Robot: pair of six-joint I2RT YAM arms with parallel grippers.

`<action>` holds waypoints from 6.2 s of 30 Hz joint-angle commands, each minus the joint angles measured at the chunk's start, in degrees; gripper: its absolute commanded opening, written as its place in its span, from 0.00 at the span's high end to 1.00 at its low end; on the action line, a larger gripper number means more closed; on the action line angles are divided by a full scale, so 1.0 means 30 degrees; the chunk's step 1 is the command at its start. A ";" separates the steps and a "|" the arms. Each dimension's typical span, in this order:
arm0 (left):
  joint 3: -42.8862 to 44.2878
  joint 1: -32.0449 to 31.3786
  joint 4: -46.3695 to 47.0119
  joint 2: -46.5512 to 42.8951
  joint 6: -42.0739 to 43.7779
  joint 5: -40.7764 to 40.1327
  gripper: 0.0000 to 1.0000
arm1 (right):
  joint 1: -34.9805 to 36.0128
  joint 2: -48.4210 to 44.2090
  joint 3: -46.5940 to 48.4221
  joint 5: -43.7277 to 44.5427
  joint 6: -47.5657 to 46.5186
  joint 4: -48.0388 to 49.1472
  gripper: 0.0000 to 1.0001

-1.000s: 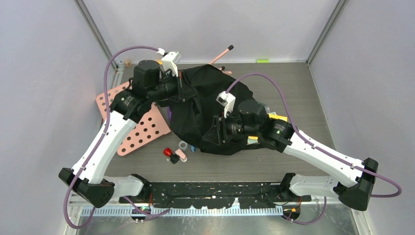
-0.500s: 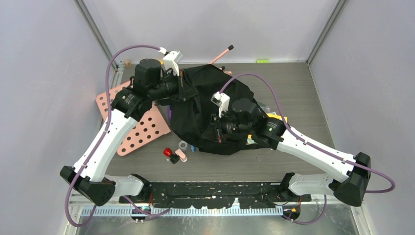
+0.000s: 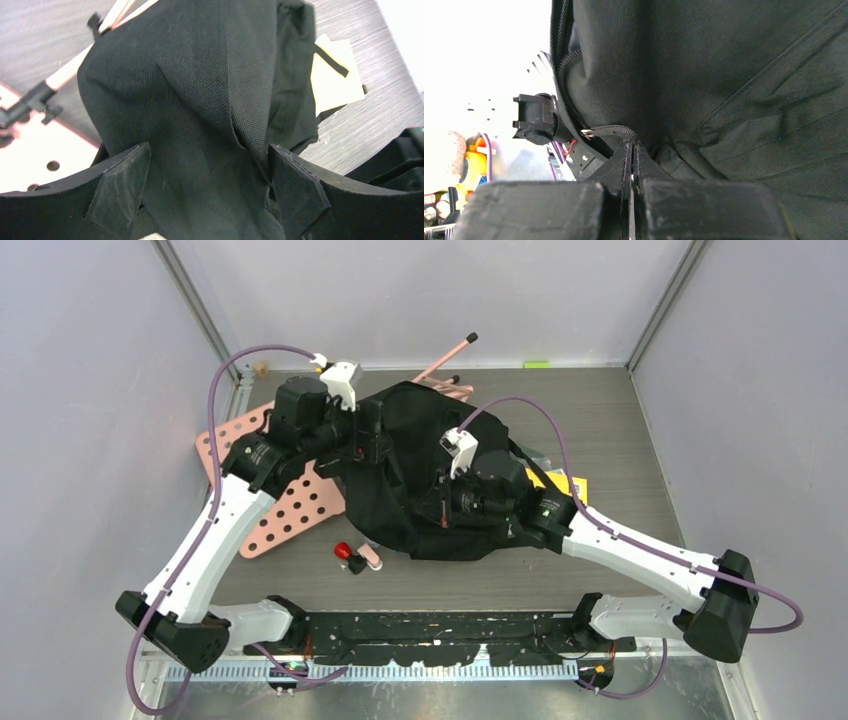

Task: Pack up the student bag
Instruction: Unzip the student bag at the center of the board.

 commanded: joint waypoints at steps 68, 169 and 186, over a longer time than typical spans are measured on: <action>-0.5028 -0.2509 -0.1843 -0.6464 -0.3131 -0.4308 1.00 | 0.4368 0.0274 -0.2866 0.7944 0.2022 -0.2770 0.99; -0.2064 -0.1951 0.0505 -0.3731 -0.1433 -0.2940 0.29 | 0.3079 0.3814 0.8068 1.2478 0.2852 -0.2568 1.00; -0.1589 -0.1935 -0.0711 -0.1758 -0.0046 -0.5575 1.00 | 0.3087 0.2516 0.7606 1.4444 0.2341 -0.4174 1.00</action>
